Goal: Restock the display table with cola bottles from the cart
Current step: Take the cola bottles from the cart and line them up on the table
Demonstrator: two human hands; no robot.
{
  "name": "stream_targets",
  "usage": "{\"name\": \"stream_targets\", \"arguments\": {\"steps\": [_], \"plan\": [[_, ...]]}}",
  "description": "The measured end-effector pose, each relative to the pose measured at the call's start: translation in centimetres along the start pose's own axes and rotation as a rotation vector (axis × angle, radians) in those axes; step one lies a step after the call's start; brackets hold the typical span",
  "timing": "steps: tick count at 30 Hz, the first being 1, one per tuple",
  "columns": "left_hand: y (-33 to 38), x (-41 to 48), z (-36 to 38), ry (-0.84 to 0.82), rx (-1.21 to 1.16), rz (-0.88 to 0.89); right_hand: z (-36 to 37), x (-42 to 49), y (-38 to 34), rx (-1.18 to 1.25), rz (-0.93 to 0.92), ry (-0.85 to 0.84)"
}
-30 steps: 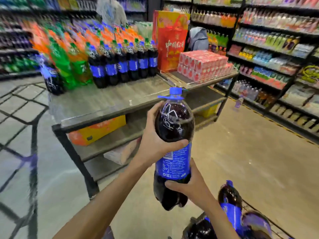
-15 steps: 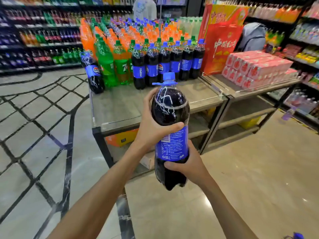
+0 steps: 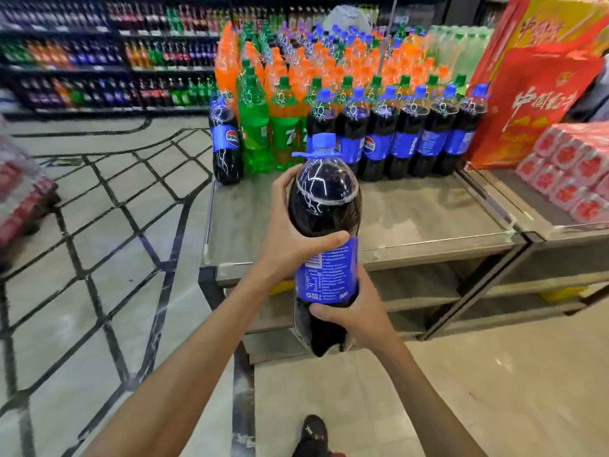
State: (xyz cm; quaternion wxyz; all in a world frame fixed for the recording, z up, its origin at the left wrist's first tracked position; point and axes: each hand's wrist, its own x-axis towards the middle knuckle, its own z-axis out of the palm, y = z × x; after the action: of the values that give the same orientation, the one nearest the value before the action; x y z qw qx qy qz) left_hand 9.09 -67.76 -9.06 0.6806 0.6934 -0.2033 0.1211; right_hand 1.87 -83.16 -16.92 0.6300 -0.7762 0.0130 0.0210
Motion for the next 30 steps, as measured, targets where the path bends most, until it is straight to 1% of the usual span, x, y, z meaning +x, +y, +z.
{"name": "stream_targets", "arguments": {"steps": [5, 8, 14, 18, 21, 26, 30], "plan": [[-2.9, 5.9, -0.4, 0.074, 0.055, -0.014, -1.2, 8.0, -0.7, -0.010, -0.011, -0.091], [-4.2, 9.1, -1.2, 0.085, 0.102, -0.039, -1.2, 12.3, -0.7, -0.021, -0.018, -0.107], [-7.2, 14.7, -3.5, 0.044, 0.175, -0.091, 0.4, 18.9, -1.3, -0.077, -0.065, -0.067], [-9.5, 18.1, -5.3, 0.015, 0.200, -0.104, 2.1, 23.3, -1.1, -0.049, -0.047, -0.014], [-11.4, 20.4, -6.5, 0.016, 0.210, -0.135, 3.3, 26.5, -1.0, -0.084, -0.033, 0.028], [-14.9, 24.4, -8.5, 0.082, 0.217, -0.174, 5.7, 31.9, -0.4, -0.126, -0.019, 0.069], [-18.1, 27.1, -10.5, 0.095, 0.242, -0.210, 7.5, 35.4, 0.5, -0.152, -0.005, 0.091]]}}
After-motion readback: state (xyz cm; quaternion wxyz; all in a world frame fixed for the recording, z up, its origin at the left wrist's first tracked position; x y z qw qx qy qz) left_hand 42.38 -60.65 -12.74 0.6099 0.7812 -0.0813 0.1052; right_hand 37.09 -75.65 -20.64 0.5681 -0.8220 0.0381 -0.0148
